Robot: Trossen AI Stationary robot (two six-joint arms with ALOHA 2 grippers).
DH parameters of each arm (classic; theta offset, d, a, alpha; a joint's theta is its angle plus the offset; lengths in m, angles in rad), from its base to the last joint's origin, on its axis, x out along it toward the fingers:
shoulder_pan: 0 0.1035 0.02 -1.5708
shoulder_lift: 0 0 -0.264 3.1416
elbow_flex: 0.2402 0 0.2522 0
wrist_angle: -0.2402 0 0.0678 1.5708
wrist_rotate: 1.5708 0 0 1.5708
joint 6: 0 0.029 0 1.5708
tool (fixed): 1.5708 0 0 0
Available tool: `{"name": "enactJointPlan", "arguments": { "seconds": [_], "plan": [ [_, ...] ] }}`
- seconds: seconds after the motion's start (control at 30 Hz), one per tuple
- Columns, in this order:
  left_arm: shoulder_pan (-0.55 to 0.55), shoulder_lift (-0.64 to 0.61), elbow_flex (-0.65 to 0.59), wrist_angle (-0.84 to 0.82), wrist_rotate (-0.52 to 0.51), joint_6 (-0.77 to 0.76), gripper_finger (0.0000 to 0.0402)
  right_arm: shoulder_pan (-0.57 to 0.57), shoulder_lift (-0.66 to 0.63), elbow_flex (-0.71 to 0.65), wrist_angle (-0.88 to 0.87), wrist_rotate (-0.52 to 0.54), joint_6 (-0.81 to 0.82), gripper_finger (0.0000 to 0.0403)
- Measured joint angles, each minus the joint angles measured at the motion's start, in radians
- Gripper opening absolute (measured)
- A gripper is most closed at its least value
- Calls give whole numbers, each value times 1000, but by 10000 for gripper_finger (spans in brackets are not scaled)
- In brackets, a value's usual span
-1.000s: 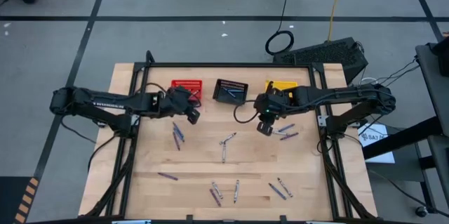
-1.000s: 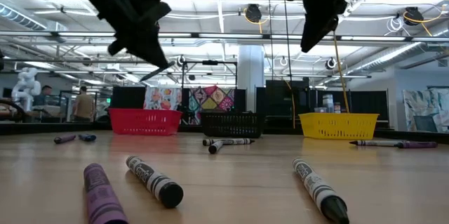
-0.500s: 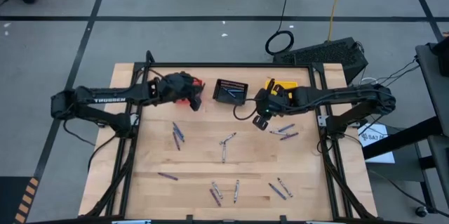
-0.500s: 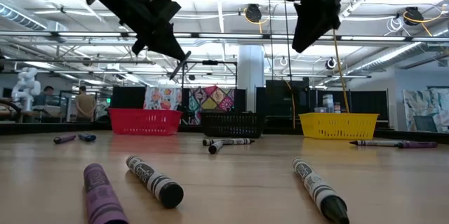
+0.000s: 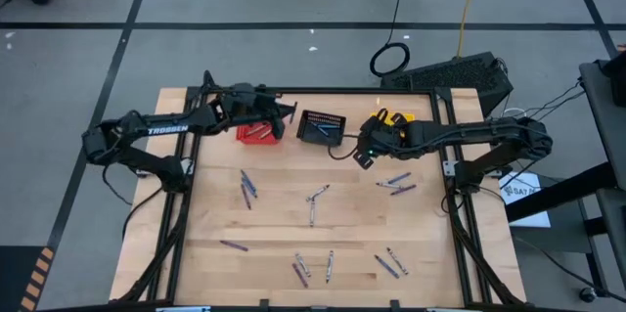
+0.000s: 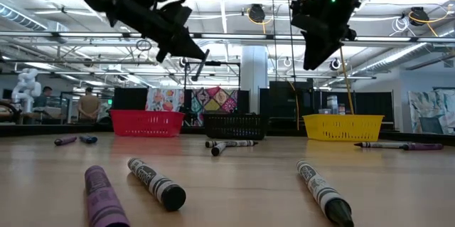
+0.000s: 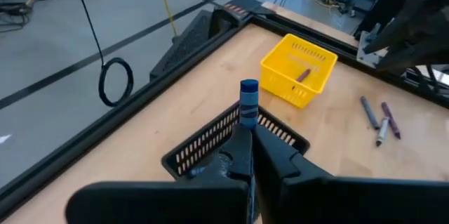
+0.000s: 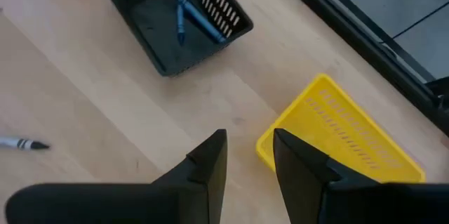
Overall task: Sort crayons
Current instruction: Put the blue crayon into the black bin
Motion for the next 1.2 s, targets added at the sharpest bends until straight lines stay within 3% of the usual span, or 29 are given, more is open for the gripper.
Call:
{"name": "enactJointPlan", "arguments": {
  "seconds": [0.43, 0.8, 1.2],
  "plan": [
    [46, 209, 10, 229, 174, 17, 0, -43, 0, 0, 26, 1, 5, 105],
    [45, 404, 123, 186, 258, 88, 0, -43, 0, 0, 26, 0, 26, 105],
    [39, 412, 137, 109, 257, 153, 0, -42, 0, 0, 22, 0, 25, 105]
  ]
}}
